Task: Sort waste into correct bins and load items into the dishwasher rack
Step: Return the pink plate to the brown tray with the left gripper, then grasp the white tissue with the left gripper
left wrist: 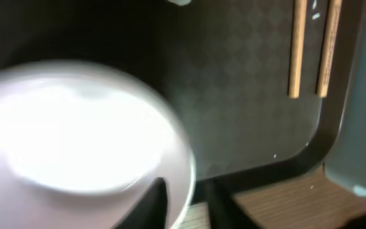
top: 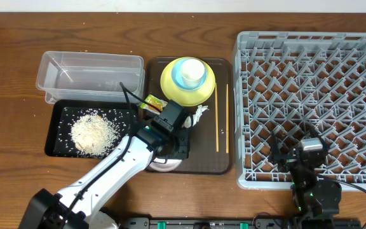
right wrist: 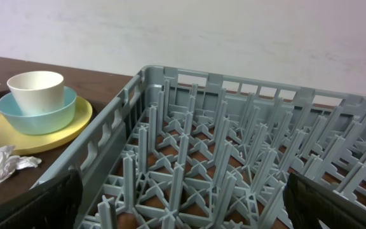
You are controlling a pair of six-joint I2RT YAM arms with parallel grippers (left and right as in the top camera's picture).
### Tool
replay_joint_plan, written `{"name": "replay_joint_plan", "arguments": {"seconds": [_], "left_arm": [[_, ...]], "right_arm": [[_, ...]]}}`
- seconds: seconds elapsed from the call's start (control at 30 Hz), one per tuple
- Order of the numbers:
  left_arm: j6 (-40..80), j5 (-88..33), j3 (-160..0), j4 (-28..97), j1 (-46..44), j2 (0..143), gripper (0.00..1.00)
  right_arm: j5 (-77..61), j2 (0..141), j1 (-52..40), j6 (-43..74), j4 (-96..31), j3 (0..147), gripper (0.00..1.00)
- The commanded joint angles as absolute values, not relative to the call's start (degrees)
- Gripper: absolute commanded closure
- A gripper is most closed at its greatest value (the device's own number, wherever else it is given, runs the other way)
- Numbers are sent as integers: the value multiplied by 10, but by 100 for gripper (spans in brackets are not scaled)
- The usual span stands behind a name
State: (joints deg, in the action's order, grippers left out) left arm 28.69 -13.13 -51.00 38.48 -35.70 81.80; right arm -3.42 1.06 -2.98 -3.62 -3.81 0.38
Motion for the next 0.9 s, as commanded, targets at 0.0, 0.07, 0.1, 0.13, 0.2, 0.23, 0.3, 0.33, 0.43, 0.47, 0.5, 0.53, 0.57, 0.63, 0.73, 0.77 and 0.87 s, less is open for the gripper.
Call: {"name": "replay_joint_plan", "arguments": {"seconds": [0.0,0.07,0.1,0.13,0.2,0.23,0.3,0.33,0.43,0.47,0.5,0.53,0.57,0.63,0.73,0.77,0.87], "left_arm": [[289,-123,-520,380,-357,819,71],[272,-123,-534,378,-357,818,66],[262,-124,-543,379,-358,816,64],[255,-123,-556,379,-358,815,61],[253,-123,-572,378,-357,813,60],[253,-119,-580,373,-358,813,59],[251,-91,-585,352,-358,813,59],[251,-78,-585,345,-358,813,56],[251,-43,-585,320,-358,815,52],[251,-40,-585,312,-358,815,51],[251,-39,-585,303,-358,816,50],[251,-40,-584,294,-358,817,50],[251,-39,-584,290,-358,817,50],[244,-37,-584,280,-358,820,50],[224,-36,-584,273,-358,829,49],[222,-36,-584,271,-358,834,49],[221,-34,-584,265,-358,857,47]], "right_arm": [[-35,11,-34,-41,-41,3,1],[-35,11,-34,-41,-41,3,1],[-35,11,-34,-41,-41,3,1],[-35,11,-34,-41,-41,3,1],[-35,11,-34,-41,-41,3,1],[-35,11,-34,-41,-41,3,1],[-35,11,-34,-41,-41,3,1],[-35,11,-34,-41,-41,3,1],[-35,11,-34,-41,-40,3,1],[-35,11,-34,-41,-41,3,1],[-35,11,-34,-41,-40,3,1],[-35,11,-34,-41,-40,3,1],[-35,11,-34,-41,-41,3,1],[-35,11,-34,-42,-41,3,1],[-35,11,-34,-41,-41,3,1],[-35,11,-34,-41,-41,3,1],[-35,11,-34,-41,-41,3,1]]}}
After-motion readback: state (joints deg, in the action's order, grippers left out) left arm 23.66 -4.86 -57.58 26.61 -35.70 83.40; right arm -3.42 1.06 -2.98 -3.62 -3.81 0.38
